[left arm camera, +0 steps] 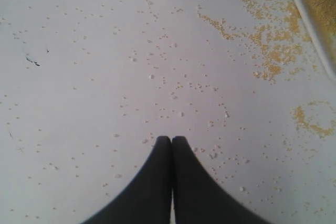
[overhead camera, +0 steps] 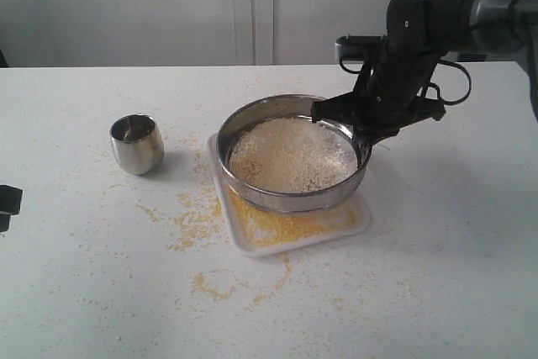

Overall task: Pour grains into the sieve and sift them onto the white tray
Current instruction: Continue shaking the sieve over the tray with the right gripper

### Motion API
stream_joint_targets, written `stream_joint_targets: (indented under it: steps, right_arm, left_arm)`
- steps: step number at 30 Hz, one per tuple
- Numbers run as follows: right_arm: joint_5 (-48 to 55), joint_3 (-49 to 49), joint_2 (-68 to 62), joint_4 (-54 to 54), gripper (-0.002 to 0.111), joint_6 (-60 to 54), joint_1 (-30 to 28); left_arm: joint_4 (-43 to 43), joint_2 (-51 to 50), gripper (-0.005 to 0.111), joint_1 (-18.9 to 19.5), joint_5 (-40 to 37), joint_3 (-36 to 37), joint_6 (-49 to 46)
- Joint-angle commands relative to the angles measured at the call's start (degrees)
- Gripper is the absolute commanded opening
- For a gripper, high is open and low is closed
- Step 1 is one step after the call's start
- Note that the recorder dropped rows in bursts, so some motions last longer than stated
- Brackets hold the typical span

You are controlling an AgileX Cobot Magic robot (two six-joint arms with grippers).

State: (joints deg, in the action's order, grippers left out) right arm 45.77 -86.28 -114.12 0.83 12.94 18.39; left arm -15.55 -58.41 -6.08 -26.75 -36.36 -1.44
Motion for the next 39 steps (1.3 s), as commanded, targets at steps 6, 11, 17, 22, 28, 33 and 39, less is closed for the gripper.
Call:
stream_joint_targets:
  steps: [6, 11, 17, 22, 28, 33, 39]
  right_arm:
    - [2.2, -0.8, 1.2, 2.3, 0.000, 4.6, -0.2]
    - [2.6, -1.6, 1.6, 2.6, 0.000, 2.5, -0.2]
    - [-4.2, -1.2, 0.6, 5.1, 0.000, 5.8, -0.2]
    - [-6.0, 0.5, 0.1, 5.8, 0.000, 6.8, -0.2]
    - [0.4, 0.2, -0.3, 7.2, 0.000, 0.7, -0.2]
    - [-6.8, 2.5, -0.4, 8.5, 0.000, 3.1, 0.5]
    - [-1.5, 1.6, 0.5, 7.2, 0.000, -1.7, 0.5]
  left_arm:
    - [-0.5, 0.4, 0.000, 0.1, -0.6, 0.5, -0.1]
    - [-0.5, 0.4, 0.000, 0.1, -0.5, 0.5, -0.1]
    - [-0.5, 0.4, 0.000, 0.1, 0.1, 0.5, -0.1]
    - [-0.5, 0.4, 0.000, 0.1, 0.3, 0.5, -0.1]
    - [-0.5, 0.4, 0.000, 0.1, 0.3, 0.5, -0.1]
    - [-0.5, 0.4, 0.000, 0.1, 0.3, 0.5, -0.1]
    - [-0.5, 0.4, 0.000, 0.1, 0.3, 0.5, -0.1]
